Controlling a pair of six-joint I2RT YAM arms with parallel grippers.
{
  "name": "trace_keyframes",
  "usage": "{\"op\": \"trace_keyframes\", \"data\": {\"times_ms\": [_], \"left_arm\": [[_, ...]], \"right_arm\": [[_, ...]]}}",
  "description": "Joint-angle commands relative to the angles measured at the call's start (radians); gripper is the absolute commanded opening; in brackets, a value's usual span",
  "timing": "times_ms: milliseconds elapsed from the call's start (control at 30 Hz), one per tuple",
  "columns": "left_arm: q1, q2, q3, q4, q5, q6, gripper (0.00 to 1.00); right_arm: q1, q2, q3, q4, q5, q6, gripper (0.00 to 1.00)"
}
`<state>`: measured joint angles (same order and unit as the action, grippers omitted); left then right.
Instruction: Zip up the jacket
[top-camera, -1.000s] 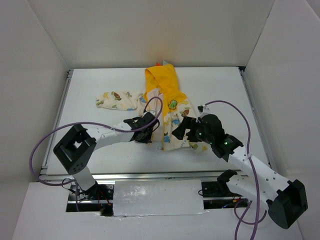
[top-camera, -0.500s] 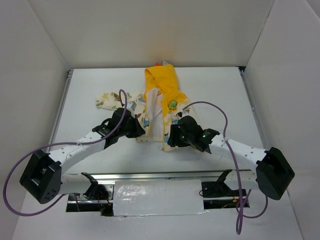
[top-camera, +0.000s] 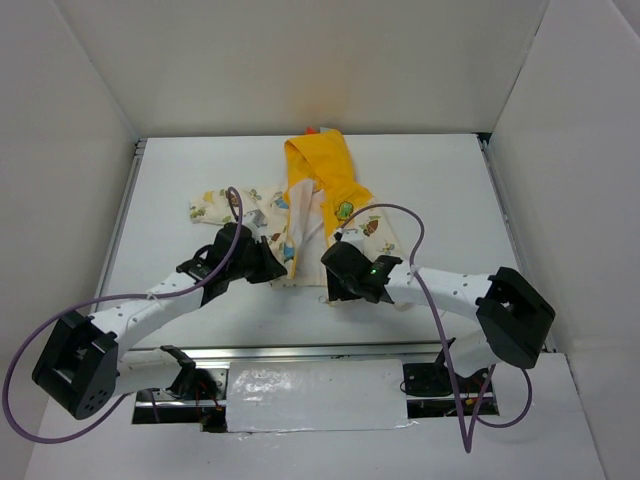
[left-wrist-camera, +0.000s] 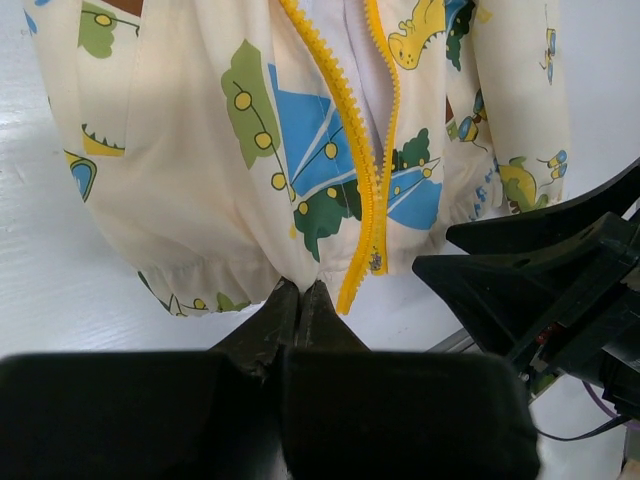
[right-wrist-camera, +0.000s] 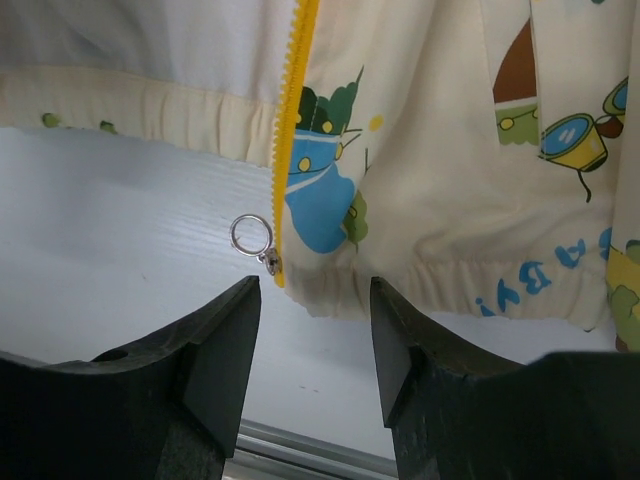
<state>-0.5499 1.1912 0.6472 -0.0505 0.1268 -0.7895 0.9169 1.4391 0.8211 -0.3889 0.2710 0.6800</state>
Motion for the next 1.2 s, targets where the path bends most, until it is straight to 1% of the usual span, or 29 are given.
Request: {"op": "trace_keyframes", "data": {"times_ms": [0,67,233,467,533,667,700,767,800,833,933,967,1033,1067,1100,1167], "left_arm": [[0.005,-0.013,-0.001,0.041,0.034,0.004,0.00],[0.005,-0.010,0.000,0.041,0.034,0.007,0.00],[0.007,-0.012,0.002,0.043,0.028,0.016,0.00],[0.008,-0.007,0.002,0.041,0.031,0.024,0.00],[0.008,-0.008,0.002,0.041,0.033,0.026,0.00],[0.010,-0.010,0.000,0.043,0.033,0.033,0.00],[0.010,-0.008,-0.001,0.041,0.034,0.033,0.00],[0.011,-0.005,-0.003,0.043,0.036,0.036,0.00],[0.011,-0.002,-0.003,0.043,0.037,0.036,0.00],[0.011,-0.001,-0.003,0.041,0.039,0.035,0.00],[0.011,0.007,-0.003,0.041,0.051,0.032,0.00],[0.011,0.011,-0.004,0.069,0.056,0.030,0.00],[0.011,0.008,-0.004,0.077,0.063,0.023,0.00],[0.011,0.010,-0.006,0.083,0.068,0.019,0.00],[0.011,0.007,-0.006,0.101,0.079,0.016,0.00],[0.011,0.005,-0.009,0.126,0.089,0.001,0.00]], "right_arm": [[0.020,0.017,0.049,-0.050,0.083,0.030,0.54],[0.025,0.026,0.046,-0.047,0.068,0.030,0.50],[0.034,0.059,0.029,-0.019,0.050,0.032,0.50],[0.033,0.133,0.061,0.016,0.039,0.023,0.50],[0.033,0.161,0.069,0.016,0.034,0.020,0.48],[0.033,0.184,0.066,0.028,0.027,0.029,0.40],[0.033,0.185,0.064,0.030,0.025,0.029,0.32],[0.034,0.187,0.059,0.031,0.020,0.033,0.19],[0.034,0.182,0.061,0.030,0.017,0.039,0.03],[0.033,0.179,0.061,0.030,0.017,0.041,0.00],[0.034,0.135,0.055,0.050,-0.001,0.046,0.00],[0.031,0.115,0.052,0.057,-0.003,0.049,0.00],[0.033,0.035,0.041,0.088,0.004,0.049,0.00],[0.031,0.000,0.017,0.144,0.005,0.050,0.00],[0.020,-0.072,0.001,0.177,0.010,0.053,0.00],[0.005,-0.149,-0.069,0.310,0.002,0.049,0.00]]}}
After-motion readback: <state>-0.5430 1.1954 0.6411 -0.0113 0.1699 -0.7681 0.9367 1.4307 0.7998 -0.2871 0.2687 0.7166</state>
